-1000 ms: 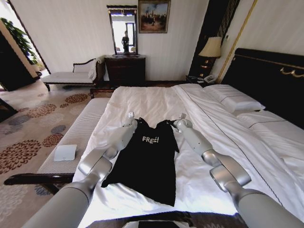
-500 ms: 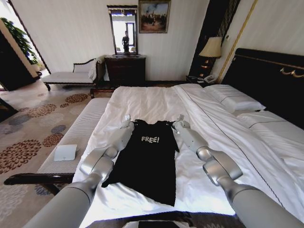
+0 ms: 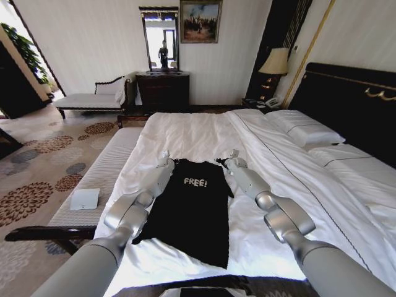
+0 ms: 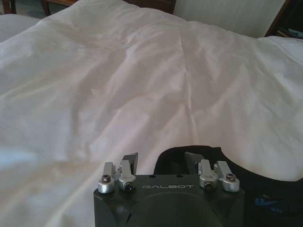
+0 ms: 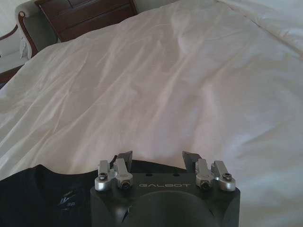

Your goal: Fold the clothes on the bed.

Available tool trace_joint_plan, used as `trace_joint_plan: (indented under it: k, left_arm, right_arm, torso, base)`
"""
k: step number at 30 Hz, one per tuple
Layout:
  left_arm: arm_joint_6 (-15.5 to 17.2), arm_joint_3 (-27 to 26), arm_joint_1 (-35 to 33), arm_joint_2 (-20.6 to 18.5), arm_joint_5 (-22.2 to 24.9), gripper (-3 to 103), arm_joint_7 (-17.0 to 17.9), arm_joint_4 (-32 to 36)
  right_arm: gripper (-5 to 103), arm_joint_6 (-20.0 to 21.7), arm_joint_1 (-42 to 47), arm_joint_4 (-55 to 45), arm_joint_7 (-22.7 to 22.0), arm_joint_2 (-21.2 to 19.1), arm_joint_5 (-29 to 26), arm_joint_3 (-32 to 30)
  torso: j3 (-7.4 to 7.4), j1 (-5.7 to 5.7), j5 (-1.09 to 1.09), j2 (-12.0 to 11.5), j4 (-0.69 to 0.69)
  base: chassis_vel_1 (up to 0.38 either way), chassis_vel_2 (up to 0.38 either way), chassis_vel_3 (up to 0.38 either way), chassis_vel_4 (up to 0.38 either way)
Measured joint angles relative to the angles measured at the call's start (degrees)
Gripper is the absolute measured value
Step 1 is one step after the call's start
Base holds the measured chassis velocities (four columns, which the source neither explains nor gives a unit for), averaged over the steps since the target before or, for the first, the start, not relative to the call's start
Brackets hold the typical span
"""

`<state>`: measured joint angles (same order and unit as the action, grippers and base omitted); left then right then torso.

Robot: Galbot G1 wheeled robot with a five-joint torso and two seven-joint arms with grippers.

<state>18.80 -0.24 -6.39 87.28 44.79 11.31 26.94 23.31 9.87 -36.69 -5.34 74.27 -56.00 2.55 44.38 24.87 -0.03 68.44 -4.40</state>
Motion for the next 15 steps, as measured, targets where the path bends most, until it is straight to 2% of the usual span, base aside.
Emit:
trace_joint_plan:
  k: [1,4,5,6,7,8,9,10,12,15]
  left_arm:
    - [0.00,0.00,0.00,0.00,0.00,58,0.00,0.00]
    - [0.96,1.82,-3.57,-3.52,3.77,75,2.34,8.19]
    - [0.96,1.82,-3.57,-3.52,3.77,75,2.34,8.19]
    - [1.20,3.11,-5.23,-5.71,6.15,79,3.17,13.23]
    - [1.27,4.30,-6.43,-7.63,7.86,79,3.69,16.87]
    - [1.45,5.34,-7.52,-9.41,9.31,85,4.26,19.95]
    - [1.57,6.43,-8.89,-11.80,11.06,90,5.07,23.89]
    - [1.57,6.43,-8.89,-11.80,11.06,90,5.07,23.89]
    - [1.67,7.20,-10.63,-14.58,12.70,98,5.95,28.54]
    - [1.64,7.02,-13.97,-19.08,14.60,100,7.35,35.48]
  right_arm:
    - [57,0.00,0.00,0.00,0.00,0.00,0.00,0.00]
    - [74,1.62,2.93,-7.39,-2.33,-3.25,-3.54,-0.34]
    - [74,1.62,2.93,-7.39,-2.33,-3.25,-3.54,-0.34]
    - [79,2.06,4.14,-9.97,-3.03,-4.70,-4.56,-0.76]
    - [84,2.39,5.17,-12.17,-3.49,-6.21,-5.51,-1.15]
    - [84,2.65,6.27,-14.19,-3.81,-7.86,-6.40,-1.54]
    - [90,3.00,8.11,-16.88,-4.27,-10.40,-7.54,-2.02]
    - [90,3.00,8.11,-16.88,-4.27,-10.40,-7.54,-2.02]
    - [98,3.44,11.63,-21.47,-5.11,-13.55,-9.37,-3.12]
    - [100,4.11,18.37,-31.21,-6.81,-17.17,-11.48,-6.02]
  torso:
    - [0.00,0.00,0.00,0.00,0.00]
    - [0.00,-0.01,-0.02,0.00,0.01]
    - [0.00,-0.01,-0.02,0.00,0.01]
    - [0.00,-0.01,-0.01,0.00,0.02]
    - [-0.01,-0.01,0.00,0.01,0.02]
    - [-0.01,-0.01,-0.01,0.00,0.02]
    - [0.00,-0.01,-0.03,0.00,0.01]
    - [0.00,-0.01,-0.03,0.00,0.01]
    - [-0.01,-0.01,-0.01,0.01,-0.01]
    - [-0.02,-0.01,-0.01,0.01,-0.05]
  base:
    - [0.000,0.000,0.000,0.000]
    - [0.000,0.000,0.000,0.000]
    - [0.000,0.000,0.000,0.000]
    - [0.000,0.000,0.000,0.000]
    - [0.000,0.000,0.000,0.000]
    - [0.000,0.000,0.000,0.000]
    - [0.000,0.000,0.000,0.000]
    - [0.000,0.000,0.000,0.000]
    - [0.000,0.000,0.000,0.000]
    - [0.000,0.000,0.000,0.000]
